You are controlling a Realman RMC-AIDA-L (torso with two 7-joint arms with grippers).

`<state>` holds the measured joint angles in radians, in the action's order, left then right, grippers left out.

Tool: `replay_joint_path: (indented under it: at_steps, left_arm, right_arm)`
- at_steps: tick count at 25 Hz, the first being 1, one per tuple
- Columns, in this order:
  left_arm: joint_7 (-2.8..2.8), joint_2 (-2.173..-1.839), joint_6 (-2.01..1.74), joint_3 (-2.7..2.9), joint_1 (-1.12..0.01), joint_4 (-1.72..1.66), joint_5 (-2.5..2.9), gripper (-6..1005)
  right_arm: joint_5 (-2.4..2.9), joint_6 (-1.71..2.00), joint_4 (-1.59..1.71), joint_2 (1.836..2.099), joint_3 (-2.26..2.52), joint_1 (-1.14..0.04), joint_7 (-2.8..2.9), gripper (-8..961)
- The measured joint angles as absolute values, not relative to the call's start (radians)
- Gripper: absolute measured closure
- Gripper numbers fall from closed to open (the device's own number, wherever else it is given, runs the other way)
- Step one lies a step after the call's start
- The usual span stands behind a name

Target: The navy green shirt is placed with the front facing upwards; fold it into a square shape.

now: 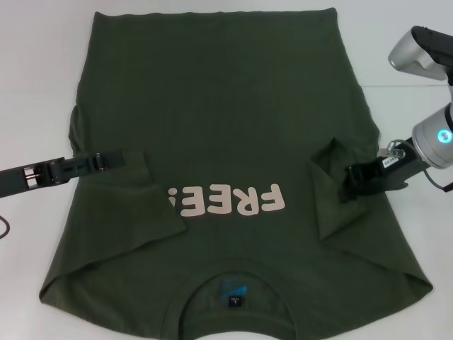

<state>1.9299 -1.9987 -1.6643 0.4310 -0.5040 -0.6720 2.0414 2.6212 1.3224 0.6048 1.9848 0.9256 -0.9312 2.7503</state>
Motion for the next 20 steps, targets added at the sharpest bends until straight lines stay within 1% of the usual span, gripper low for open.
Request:
replay_joint_path:
  at_steps: [20]
  left_arm:
    - [1.927,-1.999,-1.664,0.434,-0.508,-0.672,2.043,111]
  right_arm:
    - [2.62,1.252,0.597,2.042,0.929,-1.013,2.749,944]
